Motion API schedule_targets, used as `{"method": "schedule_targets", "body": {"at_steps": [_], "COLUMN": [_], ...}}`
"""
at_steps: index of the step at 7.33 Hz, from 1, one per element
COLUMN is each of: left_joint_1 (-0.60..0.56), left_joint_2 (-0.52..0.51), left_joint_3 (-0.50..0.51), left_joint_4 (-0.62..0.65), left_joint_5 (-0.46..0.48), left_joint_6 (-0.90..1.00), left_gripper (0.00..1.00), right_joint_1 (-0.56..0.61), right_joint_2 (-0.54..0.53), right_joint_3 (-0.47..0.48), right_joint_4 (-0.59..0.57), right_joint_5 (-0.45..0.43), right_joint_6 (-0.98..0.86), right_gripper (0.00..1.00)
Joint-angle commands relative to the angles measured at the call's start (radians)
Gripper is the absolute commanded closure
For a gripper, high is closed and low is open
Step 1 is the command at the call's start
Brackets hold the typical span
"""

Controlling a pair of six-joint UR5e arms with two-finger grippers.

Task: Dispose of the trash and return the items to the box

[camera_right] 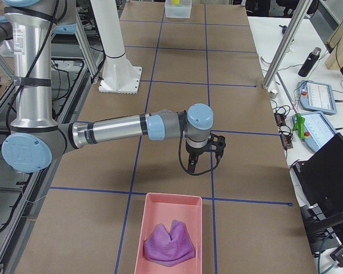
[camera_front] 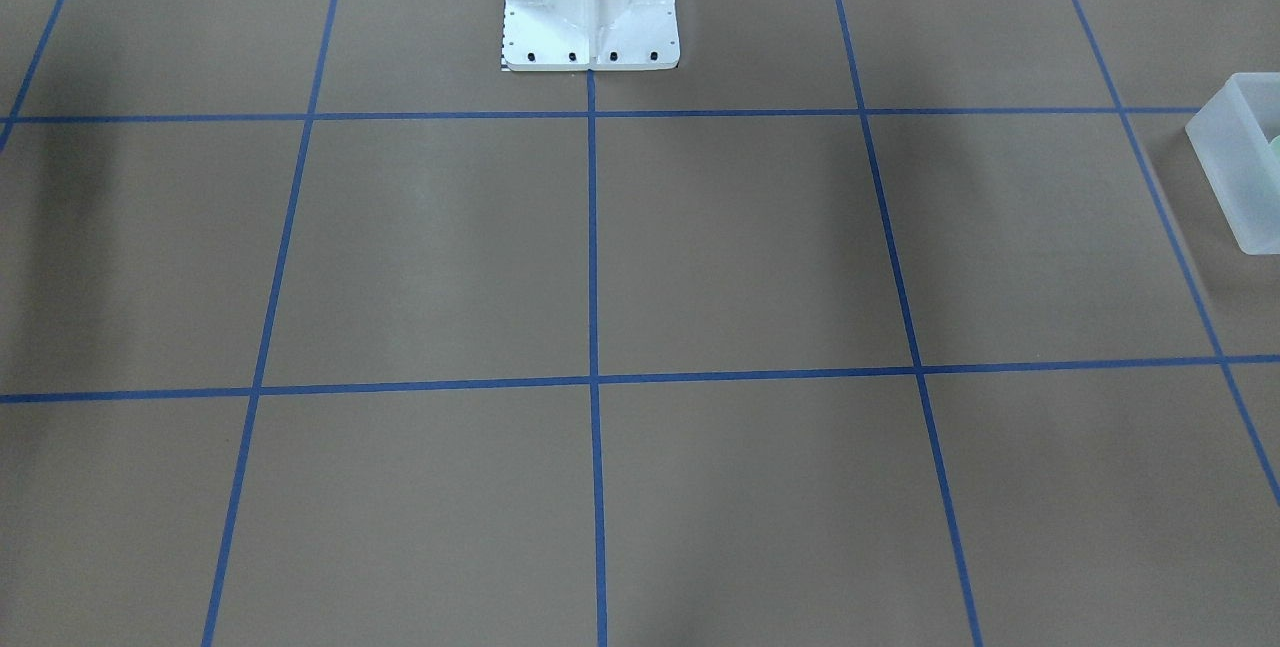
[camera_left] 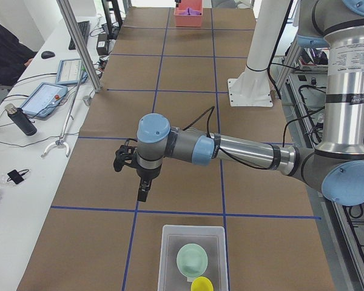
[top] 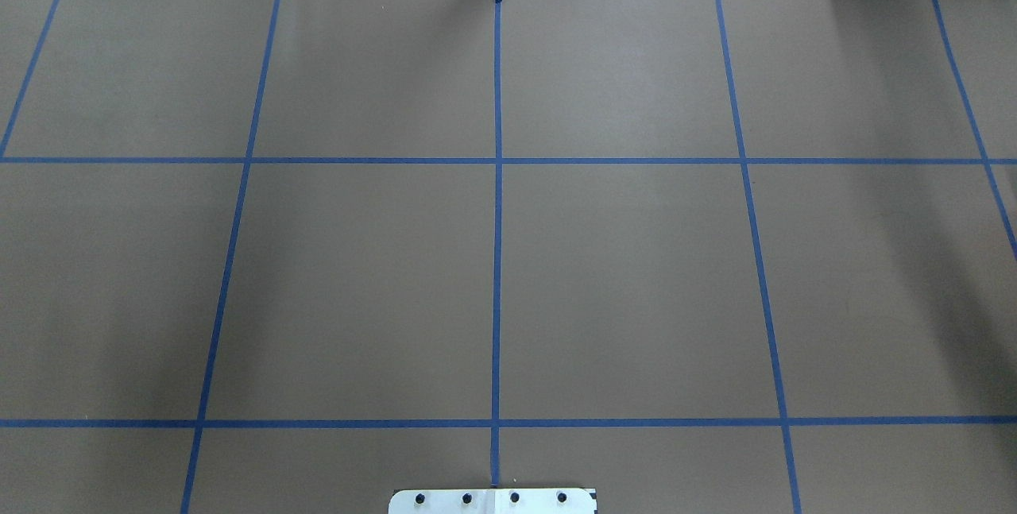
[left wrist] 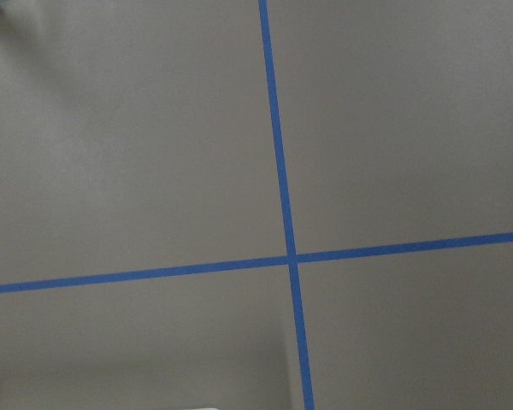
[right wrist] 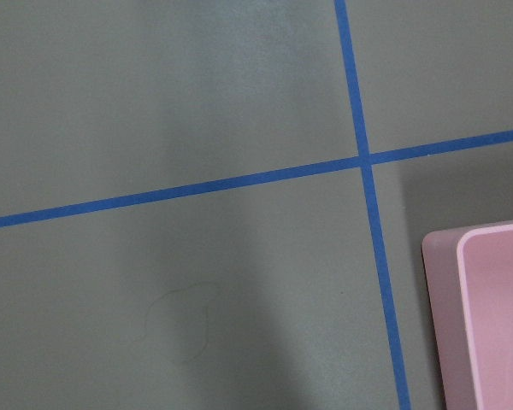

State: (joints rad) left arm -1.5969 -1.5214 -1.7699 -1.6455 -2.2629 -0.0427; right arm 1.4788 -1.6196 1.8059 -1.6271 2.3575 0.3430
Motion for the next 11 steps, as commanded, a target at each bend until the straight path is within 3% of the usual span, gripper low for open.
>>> {"method": "schedule_targets", "body": {"at_steps": [1, 4, 11], "left_joint_1": [0.003, 0.003, 0.005], "left_joint_2": [0.033, 0.035, 0.033], "left_joint_3": [0.012, 0.02, 0.035], "left_joint_4": [-0.052, -0.048, -0.053], "left_joint_5": [0.0, -0.001, -0.001], "left_joint_6": [-0.005, -0.008, -0.006], "left_gripper": [0.02, 0.02, 0.02], "right_joint_1": [0.011, 0.034, 0.04], "right_joint_2": [-0.046, -0.06, -0.062], "right_joint_3": [-0.011, -0.013, -0.013], "right_joint_4": [0.001, 0.0, -0.002], "right_joint_5": [-0.105, -0.055, -0.054], "right_joint_6": [-0.072, -0.119, -0.117], "right_gripper": [0.0, 0.0, 0.0]}}
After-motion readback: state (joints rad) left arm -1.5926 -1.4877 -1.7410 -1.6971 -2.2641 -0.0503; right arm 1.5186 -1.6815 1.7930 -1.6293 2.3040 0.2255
